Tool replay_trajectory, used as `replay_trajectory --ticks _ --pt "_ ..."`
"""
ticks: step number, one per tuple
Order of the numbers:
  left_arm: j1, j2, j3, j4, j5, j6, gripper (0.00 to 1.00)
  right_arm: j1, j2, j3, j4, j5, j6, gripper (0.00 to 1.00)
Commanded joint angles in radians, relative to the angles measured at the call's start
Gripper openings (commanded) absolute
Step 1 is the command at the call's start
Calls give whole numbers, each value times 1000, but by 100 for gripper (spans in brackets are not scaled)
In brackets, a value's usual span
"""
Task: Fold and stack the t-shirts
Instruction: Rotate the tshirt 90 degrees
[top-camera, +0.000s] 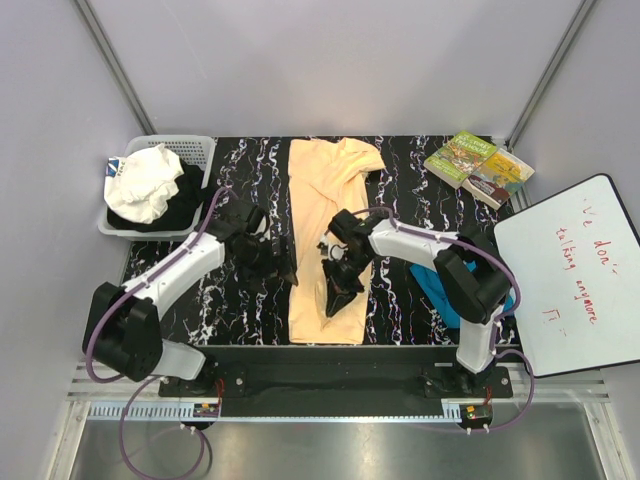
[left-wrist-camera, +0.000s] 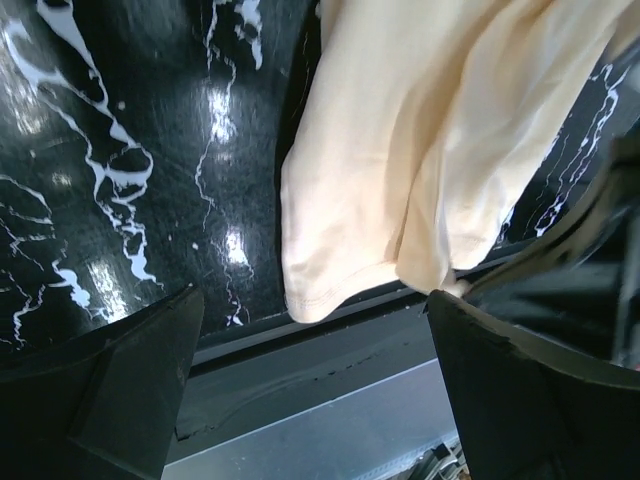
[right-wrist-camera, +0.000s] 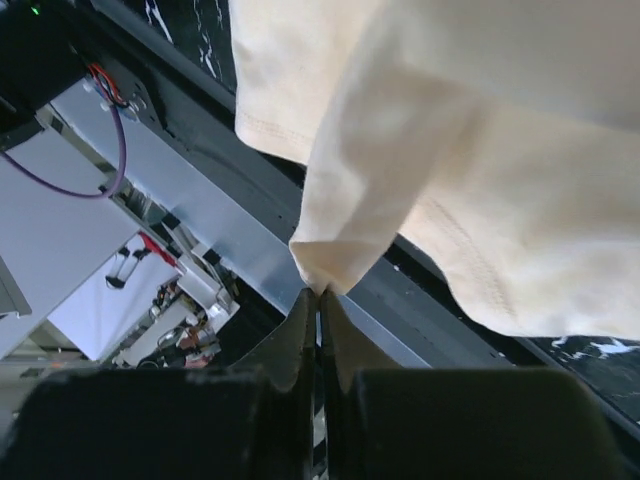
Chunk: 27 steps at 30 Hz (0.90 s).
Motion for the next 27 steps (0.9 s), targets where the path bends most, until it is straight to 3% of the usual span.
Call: replay_trajectory --ticks 1,3,4,7,11,14,17,20,27 --pt "3 73 130 8 -36 37 99 65 41 42 -63 -98 -25 12" --pt "3 122 185 0 -52 45 99 77 46 60 -90 -88 -35 31" --pt "3 139 207 -9 -58 52 99 76 34 66 -115 -37 -37 60" --pt "6 207 290 -21 -76 61 99 56 -72 121 -167 116 -65 80" --pt "14 312 415 -18 -56 72 99 -74 -184 215 -205 265 -55 91" --pt "18 391 573 -15 -40 91 99 -273 -249 273 -204 359 -60 100" --pt "29 484 712 -12 -21 103 99 -429 -234 339 -189 414 -91 100" --pt "46 597 860 -6 2 101 99 -492 -125 425 -189 411 -120 100" --pt "67 880 1244 0 -41 111 99 -496 79 554 -169 396 -72 100"
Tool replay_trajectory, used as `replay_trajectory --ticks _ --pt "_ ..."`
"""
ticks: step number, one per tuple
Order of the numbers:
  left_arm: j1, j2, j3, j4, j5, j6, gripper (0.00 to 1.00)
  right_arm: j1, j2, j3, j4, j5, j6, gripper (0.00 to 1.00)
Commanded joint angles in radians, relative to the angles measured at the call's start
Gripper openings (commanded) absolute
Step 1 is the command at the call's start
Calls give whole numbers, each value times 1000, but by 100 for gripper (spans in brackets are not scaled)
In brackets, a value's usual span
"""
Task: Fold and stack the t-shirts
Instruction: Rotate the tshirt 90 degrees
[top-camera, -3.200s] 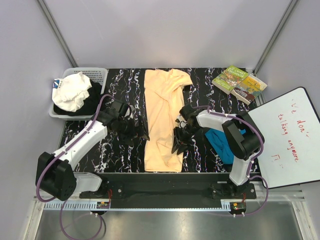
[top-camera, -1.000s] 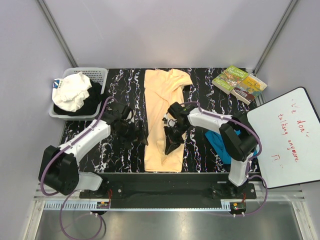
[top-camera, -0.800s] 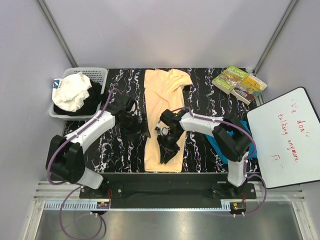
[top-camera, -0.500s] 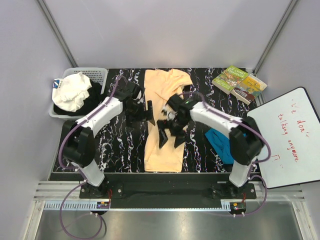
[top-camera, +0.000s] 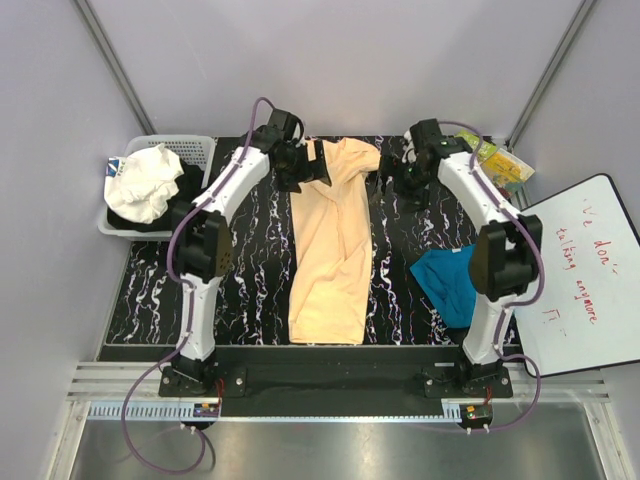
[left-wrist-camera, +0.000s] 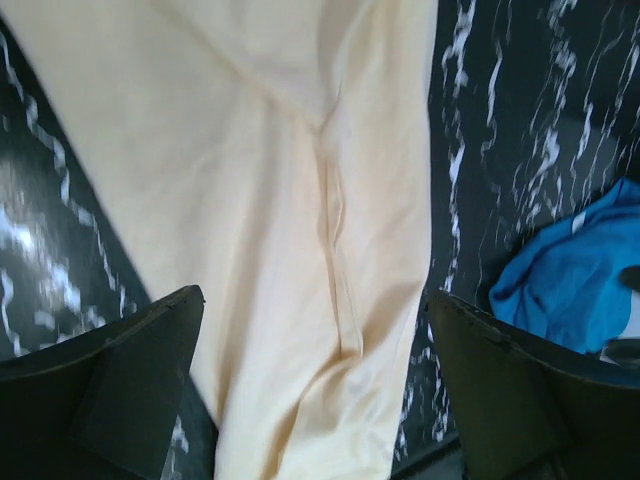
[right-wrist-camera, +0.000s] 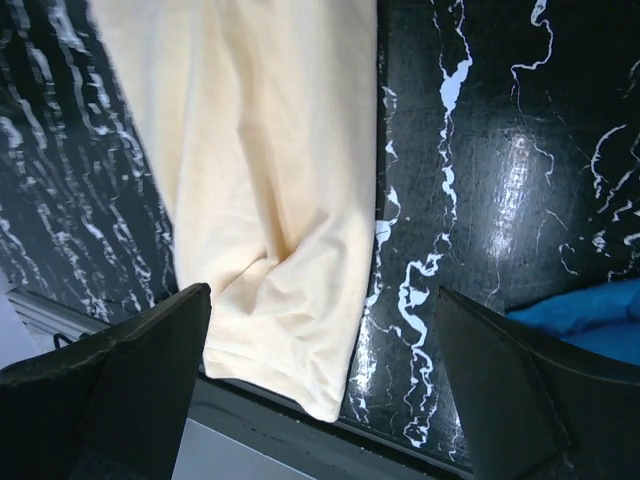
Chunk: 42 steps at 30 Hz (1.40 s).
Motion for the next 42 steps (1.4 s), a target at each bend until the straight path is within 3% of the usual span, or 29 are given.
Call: replay_trajectory --ticks 1,3,14,17,21,30,35,38,39,42 --pt "31 152 219 35 -8 -2 99 14 97 60 -9 9 21 100" --pt "48 234 293 76 28 -60 99 14 106 72 -9 12 30 100" --pt "166 399 289 423 205 -357 98 8 28 -48 -20 32 15 100" --pt "178 442 307 535 265 -430 94 6 25 -57 -31 32 1 100" --pt "175 492 327 567 314 -492 89 4 20 -69 -44 40 -9 100" --pt "142 414 169 583 323 -432 86 0 42 -71 -48 29 -22 100" --pt "120 420 147 566 337 -412 77 0 55 -64 -49 21 -29 100" --pt "111 431 141 567 343 -410 56 0 57 -66 -49 20 -31 100" --pt "111 439 146 567 354 -410 34 0 55 -69 -48 20 -31 100" --pt "114 434 143 567 357 -412 0 0 46 -87 -48 18 -26 100"
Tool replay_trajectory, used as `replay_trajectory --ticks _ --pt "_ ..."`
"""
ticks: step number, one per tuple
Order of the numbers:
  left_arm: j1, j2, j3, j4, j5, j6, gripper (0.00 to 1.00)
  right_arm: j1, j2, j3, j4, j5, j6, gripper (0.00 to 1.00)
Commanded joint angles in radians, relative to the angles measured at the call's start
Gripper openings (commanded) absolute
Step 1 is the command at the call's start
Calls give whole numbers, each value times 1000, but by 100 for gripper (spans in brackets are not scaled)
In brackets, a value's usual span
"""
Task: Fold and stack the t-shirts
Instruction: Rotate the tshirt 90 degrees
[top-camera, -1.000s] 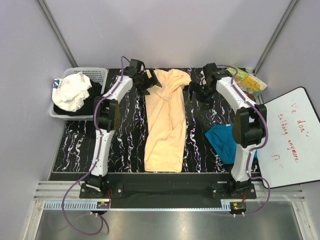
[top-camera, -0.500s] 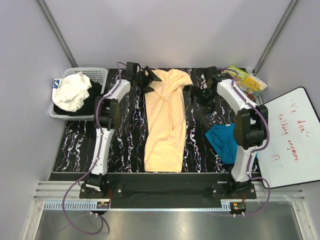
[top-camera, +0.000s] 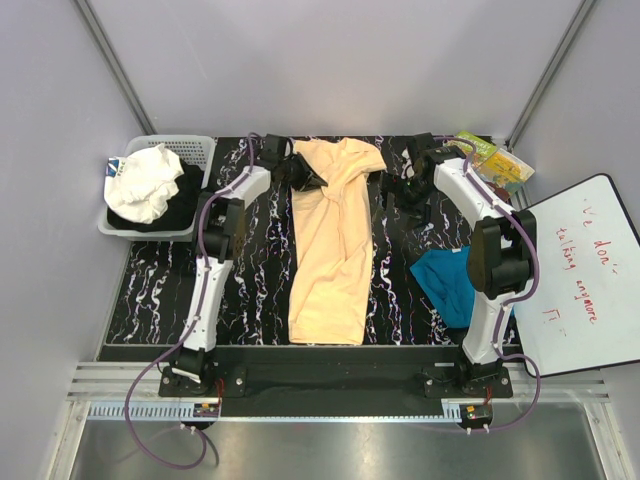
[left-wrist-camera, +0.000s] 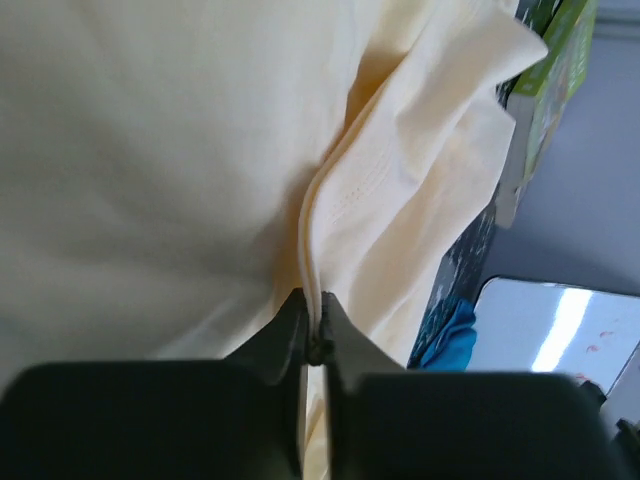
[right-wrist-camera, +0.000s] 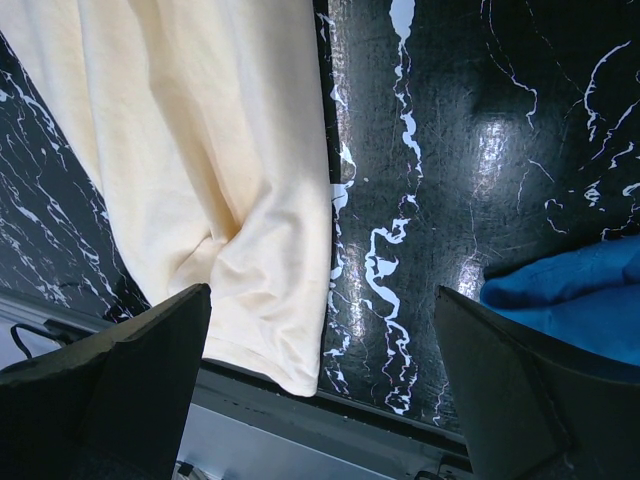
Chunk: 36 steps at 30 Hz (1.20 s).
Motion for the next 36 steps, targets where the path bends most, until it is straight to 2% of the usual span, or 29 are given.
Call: replay_trajectory --ticks 1,13,16,20,26,27,28,29,30,31,36 --pt "-5 -43 -3 19 39 17 0 -5 -32 -18 0 -8 -12 100" --pt "18 -305 -58 33 99 175 0 -6 -63 -145 69 -46 25 100" --pt "30 -374 -124 28 99 215 0 -6 -63 -165 84 -55 29 100" --pt "68 -458 -300 57 66 219 0 -5 -63 -182 93 -66 34 100" --pt "125 -480 -462 59 38 235 0 -5 -63 -185 103 -71 38 100" --pt "128 -477 -471 42 39 247 4 -5 -63 -185 106 -71 40 100" --pt "131 -471 -480 33 58 256 17 -5 -60 -182 107 -71 40 100" --pt "131 -471 -482 24 62 265 38 -5 -58 -179 109 -72 41 100" --pt "131 -474 -485 1 61 279 89 -5 -57 -174 109 -75 41 100" --pt "131 -494 -497 -1 61 288 99 -5 -51 -164 113 -77 44 100" --pt "131 -558 -485 25 -3 350 99 -5 -17 -107 129 -95 64 100"
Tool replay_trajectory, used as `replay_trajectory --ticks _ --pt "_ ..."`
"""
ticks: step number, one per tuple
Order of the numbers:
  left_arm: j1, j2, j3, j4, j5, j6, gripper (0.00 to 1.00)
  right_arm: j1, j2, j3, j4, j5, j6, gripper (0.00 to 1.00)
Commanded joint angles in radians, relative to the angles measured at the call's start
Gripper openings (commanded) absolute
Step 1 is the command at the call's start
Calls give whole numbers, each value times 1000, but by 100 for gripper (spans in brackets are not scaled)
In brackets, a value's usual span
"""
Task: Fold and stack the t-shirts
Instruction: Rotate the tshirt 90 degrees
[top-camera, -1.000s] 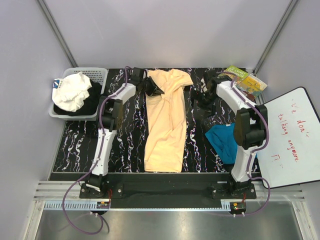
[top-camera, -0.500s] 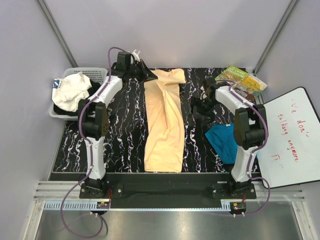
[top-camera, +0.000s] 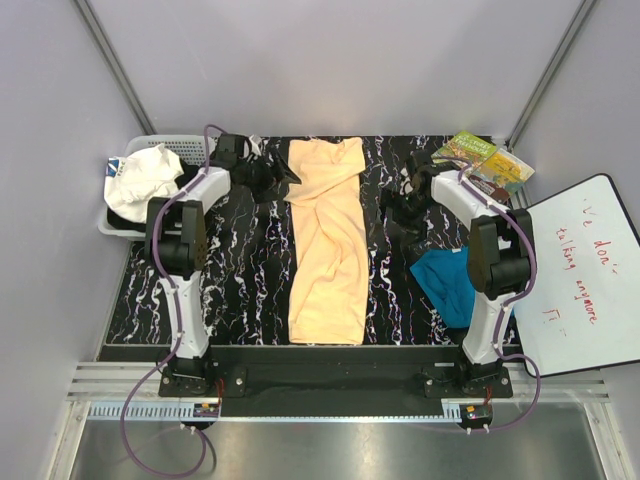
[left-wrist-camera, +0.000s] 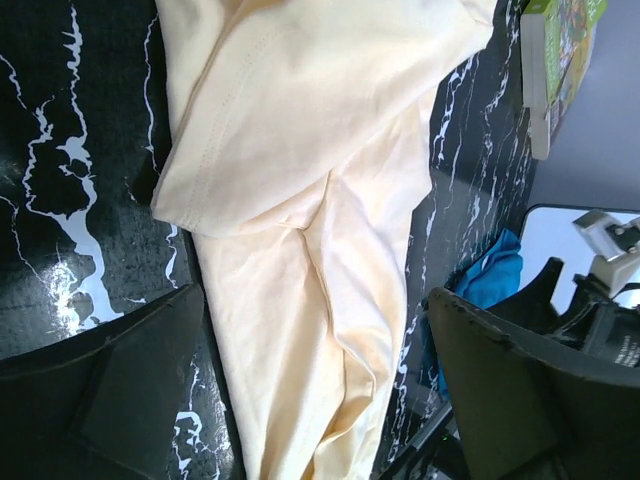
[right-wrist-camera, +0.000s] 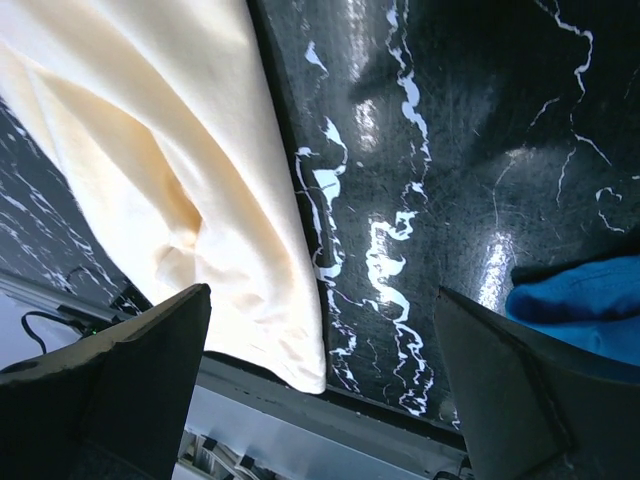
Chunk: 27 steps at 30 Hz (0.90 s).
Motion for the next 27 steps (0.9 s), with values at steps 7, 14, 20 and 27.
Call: replay_trajectory --ticks 7,14,20,27 --pt "-36 142 366 4 -58 84 99 -6 149 233 83 -30 26 99" --pt "-42 420 666 -23 -34 -37 88 -5 275 368 84 -88 75 96" --pt "-45 480 706 -5 -44 -61 84 -5 237 347 83 -73 69 96" --pt "-54 506 710 91 -20 -110 33 -5 229 319 84 -68 66 97"
